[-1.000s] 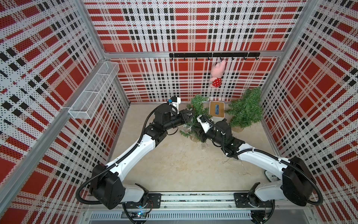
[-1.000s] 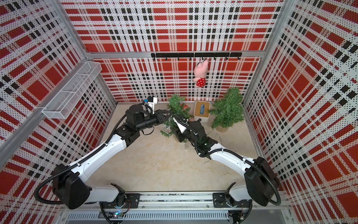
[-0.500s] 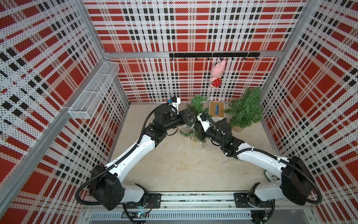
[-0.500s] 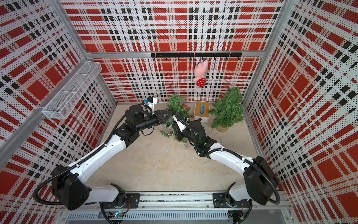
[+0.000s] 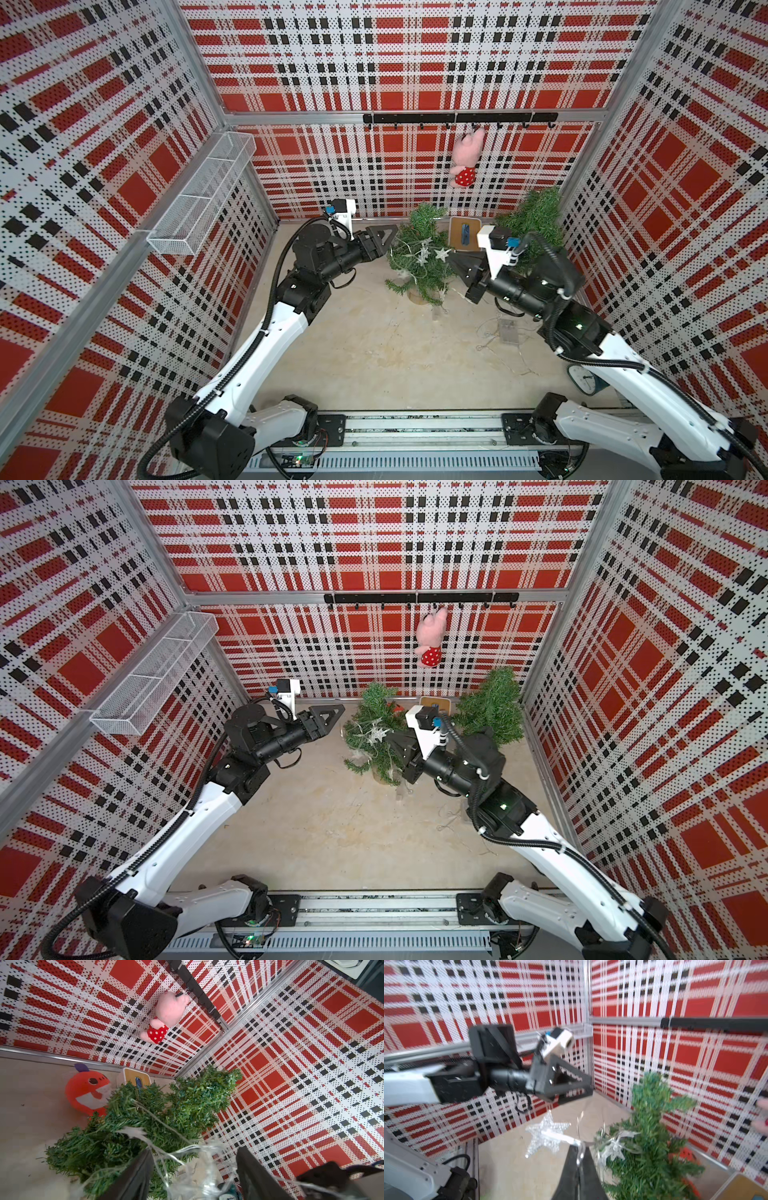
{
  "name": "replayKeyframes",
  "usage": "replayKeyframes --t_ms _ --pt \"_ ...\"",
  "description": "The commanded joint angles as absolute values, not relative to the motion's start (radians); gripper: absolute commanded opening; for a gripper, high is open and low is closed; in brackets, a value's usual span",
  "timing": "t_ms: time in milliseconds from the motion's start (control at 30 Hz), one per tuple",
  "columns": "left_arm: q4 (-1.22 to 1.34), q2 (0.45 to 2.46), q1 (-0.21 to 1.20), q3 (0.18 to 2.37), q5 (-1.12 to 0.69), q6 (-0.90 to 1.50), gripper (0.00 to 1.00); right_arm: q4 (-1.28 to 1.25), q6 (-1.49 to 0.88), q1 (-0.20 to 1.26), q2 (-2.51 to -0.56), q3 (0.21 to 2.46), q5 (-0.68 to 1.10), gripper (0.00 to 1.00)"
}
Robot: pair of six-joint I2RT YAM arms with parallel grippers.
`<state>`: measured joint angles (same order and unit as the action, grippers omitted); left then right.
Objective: Wrap string light around the christmas tree
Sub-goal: Wrap the light string around the Christmas tree.
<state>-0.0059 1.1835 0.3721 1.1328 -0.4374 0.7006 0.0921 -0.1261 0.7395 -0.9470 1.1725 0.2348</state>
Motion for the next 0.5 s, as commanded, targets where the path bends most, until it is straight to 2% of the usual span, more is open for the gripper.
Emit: replayKeyframes --t_ms 0,167,300,400,467 --pt "-0.031 1.147 0.367 1.113 -0.410 0.609 0.69 0.192 -0.102 0.743 -0.870 1.283 0.240 0.00" --pt "-0.034 1.116 0.403 1.048 -0.287 0.504 0.70 0.186 -0.088 0.738 -0.808 1.326 0.166 0.00" --pt "0.043 1.117 0.525 0.981 -0.166 0.374 0.73 0.248 -0.060 0.738 -0.837 1.288 0.069 0.00" --pt "0.123 1.127 0.586 0.938 -0.135 0.290 0.73 0.336 -0.048 0.735 -0.870 1.279 0.004 0.00" --pt "0.174 1.126 0.605 0.912 -0.139 0.245 0.73 0.352 -0.046 0.724 -0.855 1.276 0.040 0.00"
